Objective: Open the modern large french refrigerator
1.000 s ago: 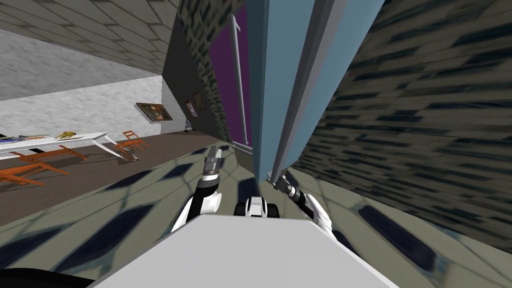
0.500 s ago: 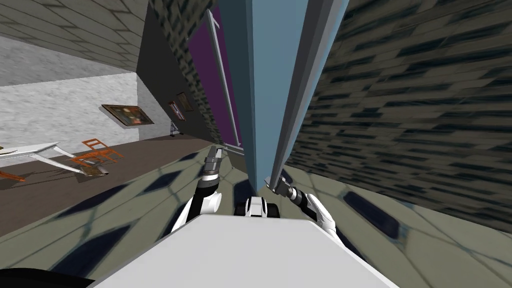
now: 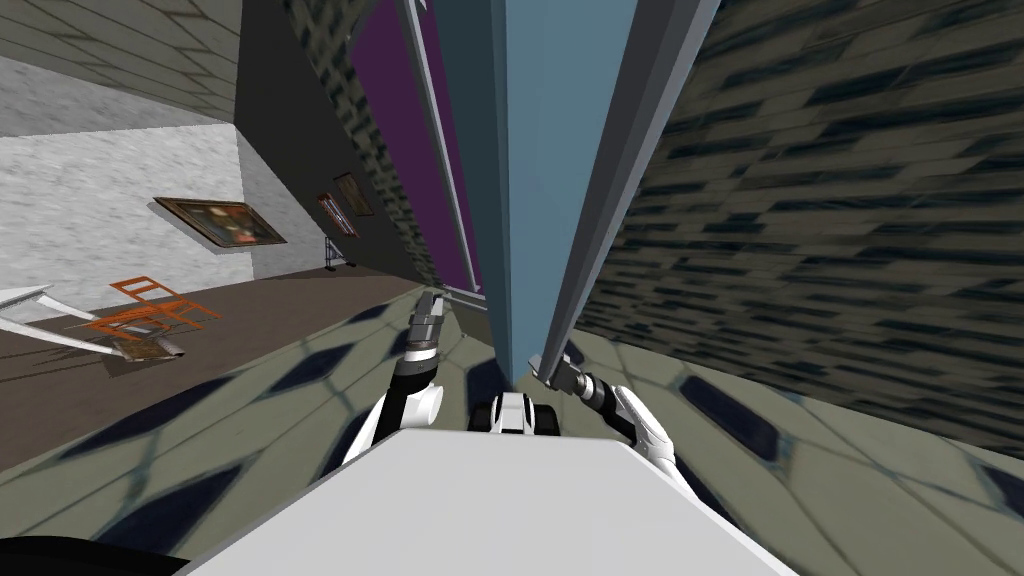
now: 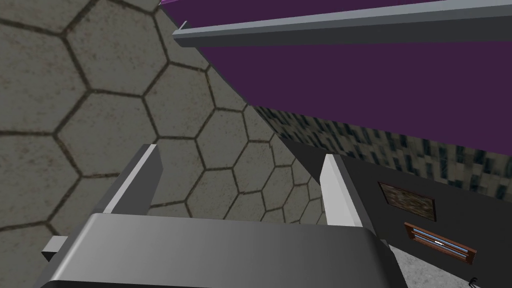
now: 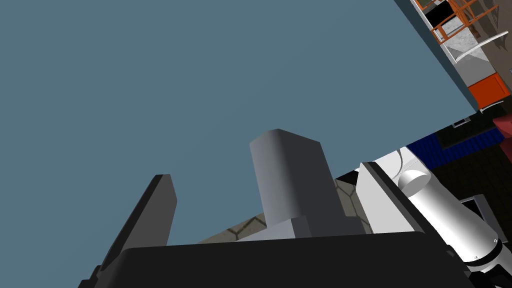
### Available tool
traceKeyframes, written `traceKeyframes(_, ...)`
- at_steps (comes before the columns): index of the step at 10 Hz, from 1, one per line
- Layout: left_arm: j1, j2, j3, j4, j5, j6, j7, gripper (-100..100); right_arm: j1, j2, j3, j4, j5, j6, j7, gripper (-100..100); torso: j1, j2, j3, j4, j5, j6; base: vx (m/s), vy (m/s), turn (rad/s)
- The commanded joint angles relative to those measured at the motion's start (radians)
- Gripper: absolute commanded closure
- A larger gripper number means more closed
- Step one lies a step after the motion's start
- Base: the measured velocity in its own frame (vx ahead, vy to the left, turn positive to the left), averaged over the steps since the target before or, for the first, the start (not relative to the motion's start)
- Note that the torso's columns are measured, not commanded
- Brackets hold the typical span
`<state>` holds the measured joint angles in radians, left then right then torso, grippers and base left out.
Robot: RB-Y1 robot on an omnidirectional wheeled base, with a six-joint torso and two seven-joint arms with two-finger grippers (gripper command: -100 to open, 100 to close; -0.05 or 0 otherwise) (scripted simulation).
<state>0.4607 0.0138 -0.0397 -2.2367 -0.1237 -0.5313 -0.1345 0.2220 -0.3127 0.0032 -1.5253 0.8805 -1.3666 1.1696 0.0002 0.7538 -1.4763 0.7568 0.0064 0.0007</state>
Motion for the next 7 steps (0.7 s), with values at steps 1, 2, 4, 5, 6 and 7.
traceKeyframes(1, 0.000, 0.000, 0.000, 0.000, 0.000, 0.000, 0.000, 0, -0.018, -0.005, -0.004, -0.047, -0.023, -0.007, -0.032, -100, 0.002, 0.001, -0.001, 0.003, 0.002, 0.001, 0.014, 0.011, -0.067)
traceKeyframes(2, 0.000, 0.000, 0.000, 0.000, 0.000, 0.000, 0.000, 0, -0.018, -0.005, -0.004, -0.047, -0.023, -0.007, -0.032, -100, 0.005, 0.001, -0.001, 0.003, 0.002, 0.000, 0.000, 0.007, 0.011)
traceKeyframes(4, 0.000, 0.000, 0.000, 0.000, 0.000, 0.000, 0.000, 0, -0.017, -0.015, 0.001, -0.071, -0.024, -0.005, -0.053, -100, 0.007, 0.003, -0.003, 0.006, 0.004, 0.000, 0.015, 0.018, -0.101)
traceKeyframes(5, 0.000, 0.000, 0.000, 0.000, 0.000, 0.000, 0.000, 0, -0.017, -0.015, 0.001, -0.071, -0.024, -0.005, -0.053, -100, 0.008, 0.003, -0.002, 0.006, 0.003, -0.001, 0.007, 0.015, 0.010)
traceKeyframes(6, 0.000, 0.000, 0.000, 0.000, 0.000, 0.000, 0.000, 0, -0.017, -0.015, 0.001, -0.071, -0.024, -0.005, -0.053, -100, 0.007, 0.002, -0.002, 0.006, 0.004, -0.002, -0.005, 0.007, 0.002)
traceKeyframes(7, 0.000, 0.000, 0.000, 0.000, 0.000, 0.000, 0.000, 0, -0.017, -0.015, 0.001, -0.071, -0.024, -0.005, -0.053, -100, 0.006, 0.001, -0.003, 0.007, 0.004, -0.003, 0.000, 0.000, 0.000)
